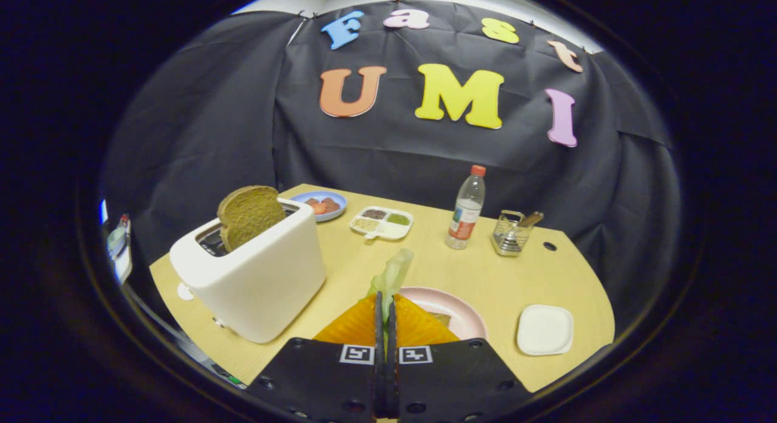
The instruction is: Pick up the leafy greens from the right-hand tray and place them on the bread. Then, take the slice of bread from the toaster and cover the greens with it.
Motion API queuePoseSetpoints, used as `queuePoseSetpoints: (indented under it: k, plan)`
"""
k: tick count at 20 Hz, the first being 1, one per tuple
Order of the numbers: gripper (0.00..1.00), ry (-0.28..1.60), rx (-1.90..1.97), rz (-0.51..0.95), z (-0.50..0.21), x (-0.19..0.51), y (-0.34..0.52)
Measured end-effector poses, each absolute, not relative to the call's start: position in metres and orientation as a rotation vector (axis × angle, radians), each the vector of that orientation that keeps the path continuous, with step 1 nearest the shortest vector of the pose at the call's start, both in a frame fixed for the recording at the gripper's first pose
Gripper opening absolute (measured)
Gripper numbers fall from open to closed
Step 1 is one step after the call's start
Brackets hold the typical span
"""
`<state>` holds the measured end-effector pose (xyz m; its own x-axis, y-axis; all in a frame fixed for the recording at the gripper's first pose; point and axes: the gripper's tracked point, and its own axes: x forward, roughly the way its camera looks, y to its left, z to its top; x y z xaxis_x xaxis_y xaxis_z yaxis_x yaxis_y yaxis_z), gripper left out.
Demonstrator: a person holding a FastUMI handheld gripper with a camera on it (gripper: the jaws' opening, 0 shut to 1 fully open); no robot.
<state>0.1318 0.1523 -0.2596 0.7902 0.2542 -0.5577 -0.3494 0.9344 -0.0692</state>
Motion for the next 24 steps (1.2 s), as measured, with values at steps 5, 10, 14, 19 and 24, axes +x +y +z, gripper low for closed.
queuePoseSetpoints:
  k: [5,10,14,19,24]
  plan:
    - [0.0,0.601,-0.182,0.284,-0.287,0.152,0.147]
    - [0.0,0.662,-0.178,0.211,-0.323,0.173,0.11]
    - [0.01,0.696,-0.194,0.178,-0.342,0.182,0.087]
    - [0.16,0.691,-0.22,0.162,-0.346,0.185,0.073]
    - [0.61,0.628,-0.232,0.164,-0.317,0.174,0.07]
